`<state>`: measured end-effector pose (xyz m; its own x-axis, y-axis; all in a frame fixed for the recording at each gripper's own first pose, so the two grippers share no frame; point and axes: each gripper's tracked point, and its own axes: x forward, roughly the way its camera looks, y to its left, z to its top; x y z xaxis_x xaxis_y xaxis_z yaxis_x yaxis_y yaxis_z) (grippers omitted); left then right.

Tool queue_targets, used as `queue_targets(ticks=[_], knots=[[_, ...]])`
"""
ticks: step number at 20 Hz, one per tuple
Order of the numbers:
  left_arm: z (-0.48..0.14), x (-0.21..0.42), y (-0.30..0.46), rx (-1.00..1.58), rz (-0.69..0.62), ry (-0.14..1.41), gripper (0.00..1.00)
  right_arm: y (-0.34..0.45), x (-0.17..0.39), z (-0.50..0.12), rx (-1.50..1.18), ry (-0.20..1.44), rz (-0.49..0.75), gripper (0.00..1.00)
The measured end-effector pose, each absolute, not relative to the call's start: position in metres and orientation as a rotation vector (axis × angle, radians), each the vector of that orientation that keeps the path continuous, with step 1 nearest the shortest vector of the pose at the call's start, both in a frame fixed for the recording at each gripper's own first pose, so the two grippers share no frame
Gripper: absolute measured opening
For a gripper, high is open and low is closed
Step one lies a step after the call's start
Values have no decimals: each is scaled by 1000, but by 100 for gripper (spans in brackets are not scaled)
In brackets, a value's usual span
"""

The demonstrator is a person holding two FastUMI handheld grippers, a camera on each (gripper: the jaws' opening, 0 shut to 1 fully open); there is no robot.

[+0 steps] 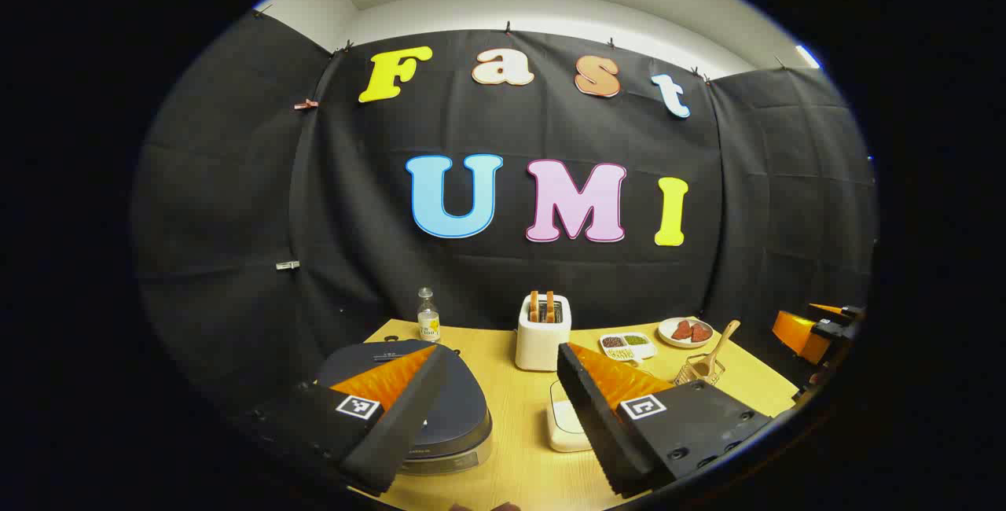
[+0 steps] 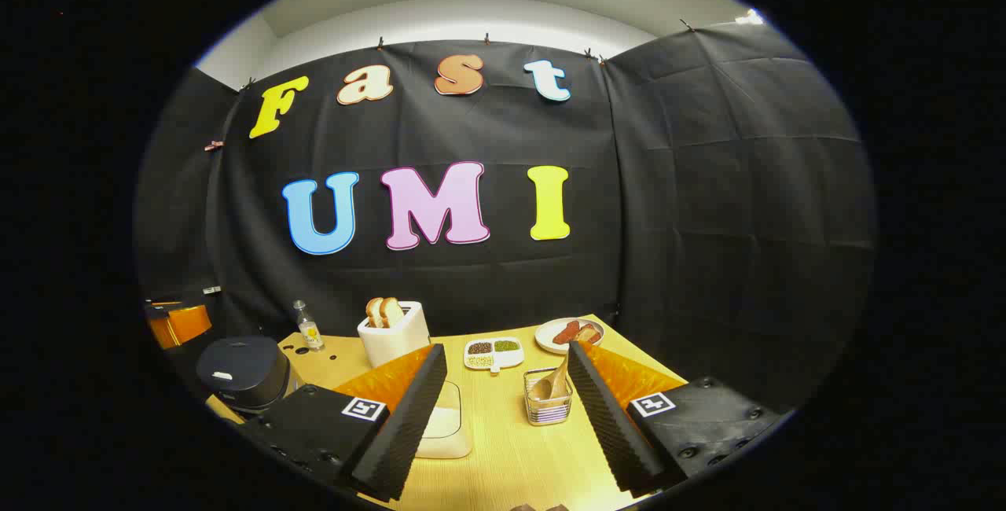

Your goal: Close the left gripper, press the button to open the rice cooker; take a wooden spoon from the chopstick holder with the right hand, scoop a spoonful of rice and pour it into the rice cooker, then put the wooden spoon back into the chopstick holder.

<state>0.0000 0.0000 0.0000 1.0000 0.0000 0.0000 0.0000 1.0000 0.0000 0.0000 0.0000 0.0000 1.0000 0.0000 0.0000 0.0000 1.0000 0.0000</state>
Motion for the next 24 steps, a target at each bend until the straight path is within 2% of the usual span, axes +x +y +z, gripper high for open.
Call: queue_targets(ticks=[15, 17, 20, 24], knots=[[-12, -15, 18, -20, 31, 6, 95, 7, -13, -3, -11, 8, 14, 97], [-9, -17, 17, -16, 27, 0, 92, 7, -15, -4, -15, 7, 16, 97], [-5, -17, 19, -3, 28, -7, 95, 8, -17, -4, -14, 7, 17, 97], [-6, -14, 22, -92, 23, 35, 95, 6, -19, -8, -18, 10, 14, 97]])
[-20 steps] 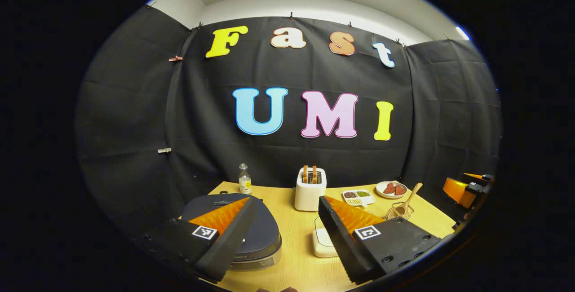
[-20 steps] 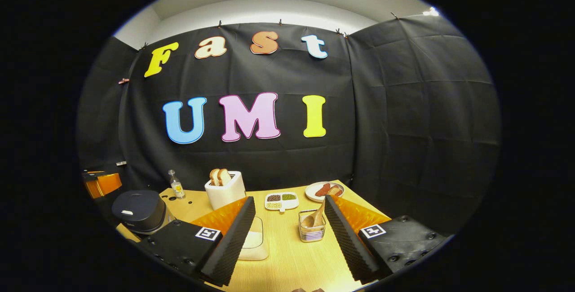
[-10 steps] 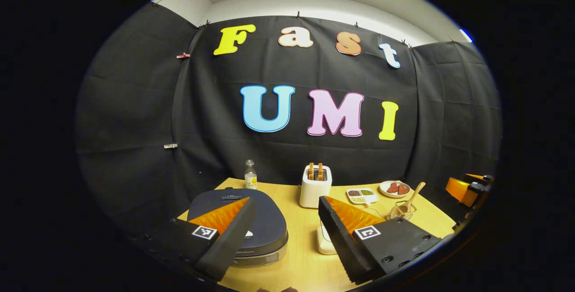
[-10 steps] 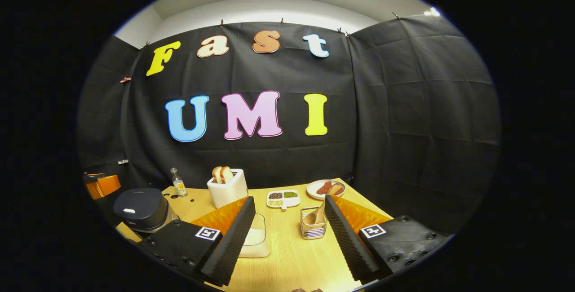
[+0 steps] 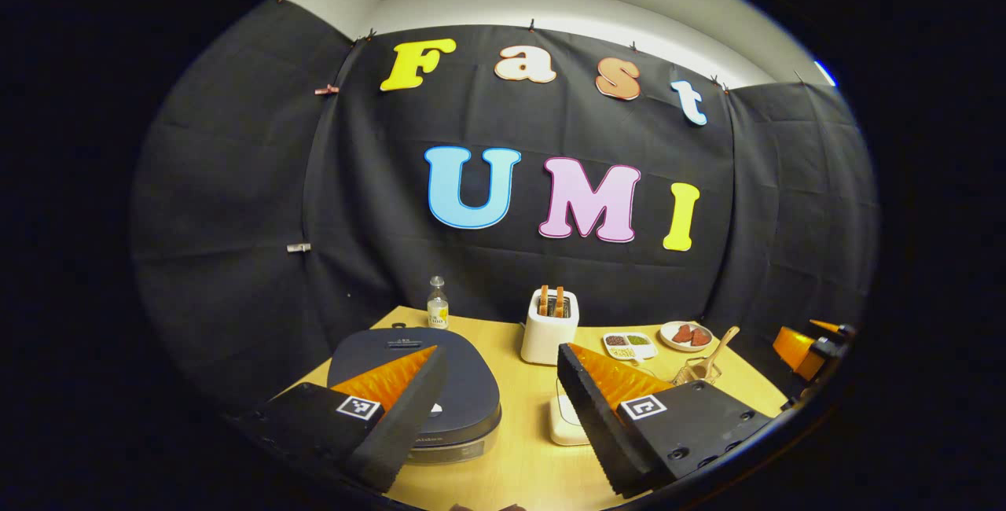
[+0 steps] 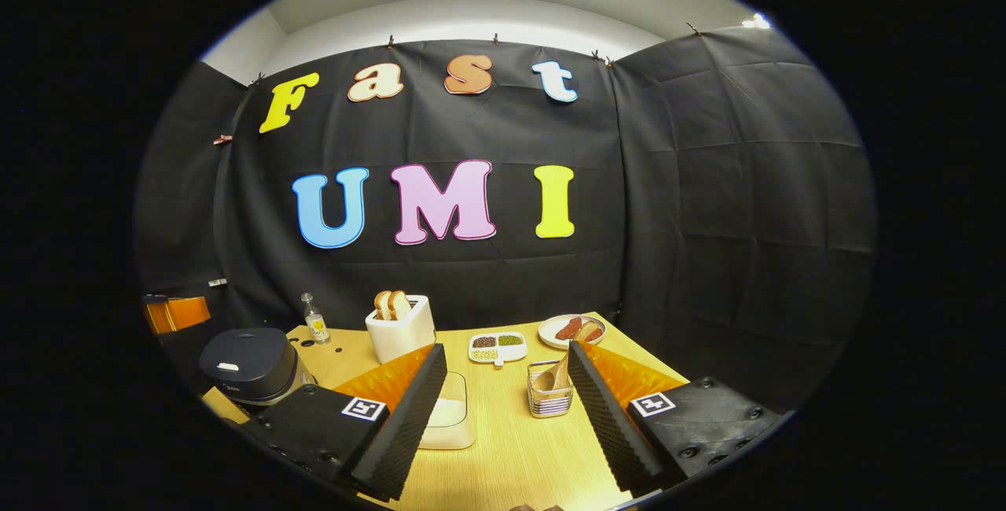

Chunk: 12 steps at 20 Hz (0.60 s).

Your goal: Close the left gripper, press the button to open the rice cooker; take a wooden spoon from the chopstick holder with the right hand, scoop a spoonful of rice and pour it into the rice cooker, then put the wooden spoon back into the chopstick holder.

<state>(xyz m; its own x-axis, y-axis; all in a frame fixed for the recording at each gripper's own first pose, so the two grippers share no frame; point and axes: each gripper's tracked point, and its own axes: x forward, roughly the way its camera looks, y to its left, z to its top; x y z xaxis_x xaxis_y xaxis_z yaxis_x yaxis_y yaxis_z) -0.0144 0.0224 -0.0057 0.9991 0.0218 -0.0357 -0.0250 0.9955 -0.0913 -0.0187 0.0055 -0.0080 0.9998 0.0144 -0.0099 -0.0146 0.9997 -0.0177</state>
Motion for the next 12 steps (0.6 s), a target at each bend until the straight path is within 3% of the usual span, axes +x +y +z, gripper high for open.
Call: queue_targets(ticks=[3, 5, 6, 7, 8, 9, 10, 11, 12], knots=[[-1, -6, 41, -101, 51, 49, 95, 4, -18, -9, -17, 12, 15, 97], [-1, -2, 51, -107, 53, 67, 89, 5, -17, -9, -17, 13, 15, 97], [-1, 2, 57, -108, 56, 75, 80, 5, -16, -12, -16, 19, 17, 97], [-4, 5, 63, -111, 59, 88, 78, 6, -16, -12, -14, 22, 19, 97], [-6, 9, 67, -115, 58, 103, 64, 6, -16, -10, -13, 20, 21, 97], [-10, 10, 71, -121, 58, 121, 65, 6, -16, -9, -14, 17, 21, 97], [-14, 13, 74, -127, 52, 141, 52, 5, -17, -9, -16, 15, 19, 97], [-20, 15, 75, -131, 49, 165, 53, 4, -18, -10, -17, 13, 19, 97], [-24, 17, 78, -132, 48, 182, 43, 4, -18, -11, -20, 14, 17, 97]])
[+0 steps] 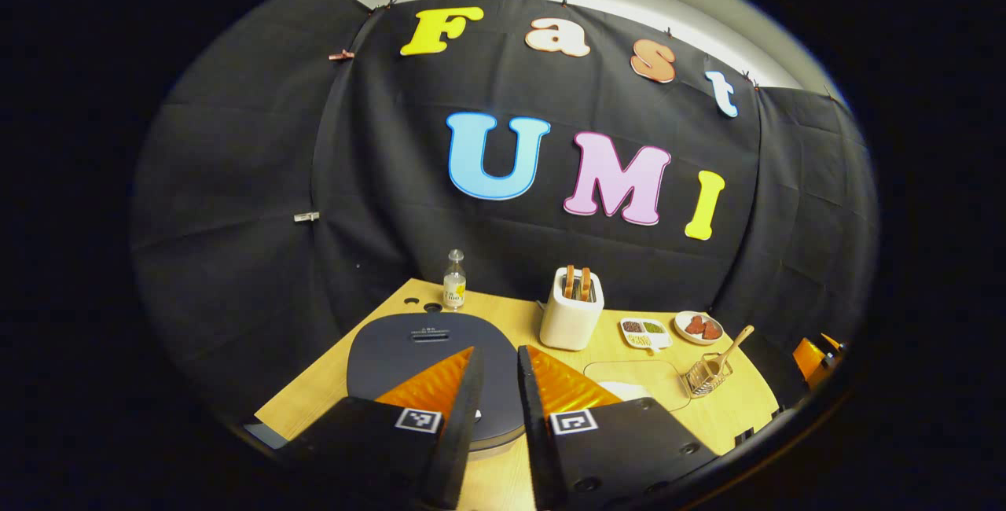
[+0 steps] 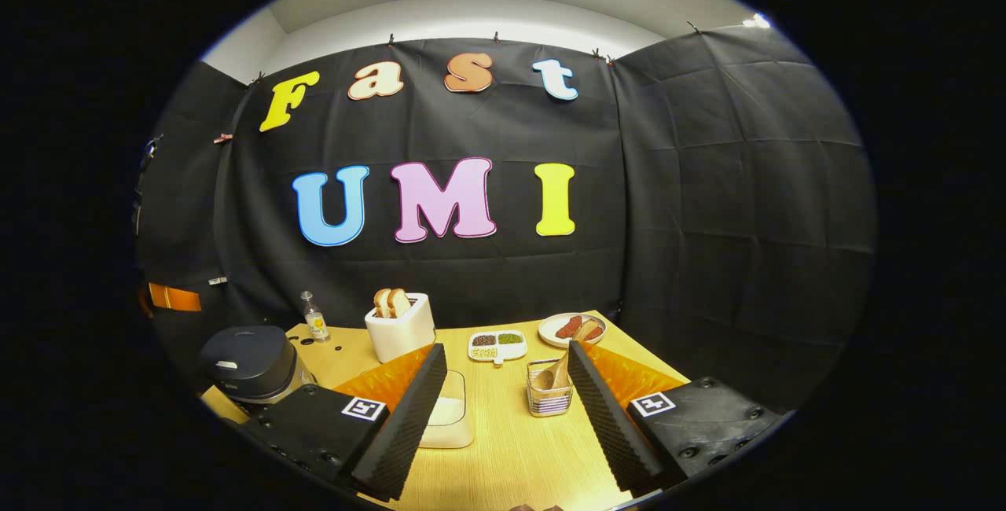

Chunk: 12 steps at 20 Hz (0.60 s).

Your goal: Close the left gripper, press the button to open the rice cooker; take a wooden spoon from the chopstick holder with the right hand, scoop a spoonful of rice and pour it into the rice cooker, then put the wooden spoon back into the chopstick holder.

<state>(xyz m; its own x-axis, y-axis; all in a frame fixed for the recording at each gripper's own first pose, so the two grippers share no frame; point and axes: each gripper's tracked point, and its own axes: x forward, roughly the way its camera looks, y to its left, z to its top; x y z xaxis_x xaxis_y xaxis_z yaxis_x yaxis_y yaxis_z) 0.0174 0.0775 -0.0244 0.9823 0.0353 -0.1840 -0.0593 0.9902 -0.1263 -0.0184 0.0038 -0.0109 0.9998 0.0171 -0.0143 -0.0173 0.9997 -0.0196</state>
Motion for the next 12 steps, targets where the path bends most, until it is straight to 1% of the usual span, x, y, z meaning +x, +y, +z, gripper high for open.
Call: queue_targets(ticks=[2, 4, 5, 12], knots=[[-28, 22, 84, -136, 51, 197, 20, 3, -19, -15, -24, 24, 15, 97], [-36, 26, 89, -146, 52, 223, 11, 1, -20, -17, -26, 30, 9, 97], [-41, 29, 92, -157, 52, 239, 7, 1, -21, -17, -24, 31, 7, 97], [-98, 41, 104, -203, 42, 403, 6, -8, -25, -25, -31, 53, -21, 97]])
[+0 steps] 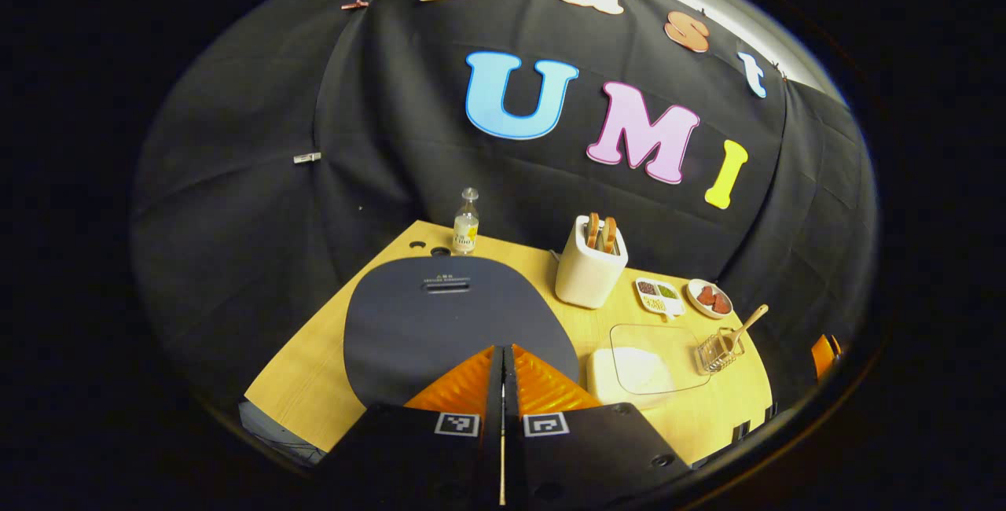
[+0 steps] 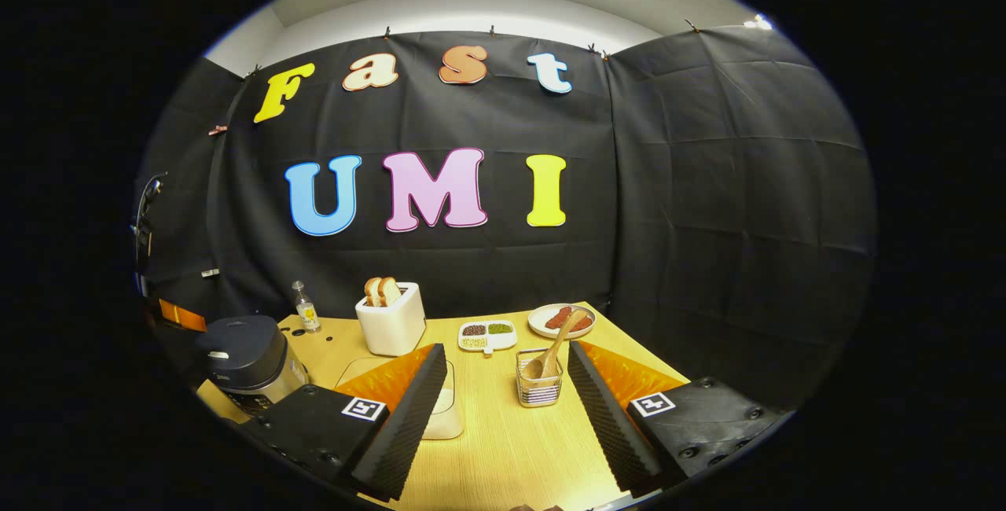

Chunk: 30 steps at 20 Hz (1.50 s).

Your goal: Close the left gripper, press the button to open the rice cooker; take a wooden spoon from the chopstick holder with the right hand, scoop a spoonful of rice and pour it into the rice cooker, then put the wooden spoon back into the chopstick holder.

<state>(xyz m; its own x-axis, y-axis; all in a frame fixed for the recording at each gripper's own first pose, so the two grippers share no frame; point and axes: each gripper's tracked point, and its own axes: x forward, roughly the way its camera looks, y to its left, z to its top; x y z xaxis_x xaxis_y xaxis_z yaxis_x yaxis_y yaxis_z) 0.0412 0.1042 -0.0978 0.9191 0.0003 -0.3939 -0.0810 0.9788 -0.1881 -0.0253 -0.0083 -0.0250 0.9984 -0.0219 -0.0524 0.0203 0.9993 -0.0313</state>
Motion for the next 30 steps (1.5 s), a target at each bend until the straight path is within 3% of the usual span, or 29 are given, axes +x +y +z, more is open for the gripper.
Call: queue_targets(ticks=[10, 22, 30], knots=[[-139, 46, 106, -223, 39, 510, 7, -8, -19, -37, -39, 93, -29, 97], [-151, 46, 106, -144, 49, 499, 7, 11, -17, -48, -53, 137, 31, 97], [-113, 41, 109, -140, 125, 372, 4, -2, -12, -38, -86, 148, 78, 97]])
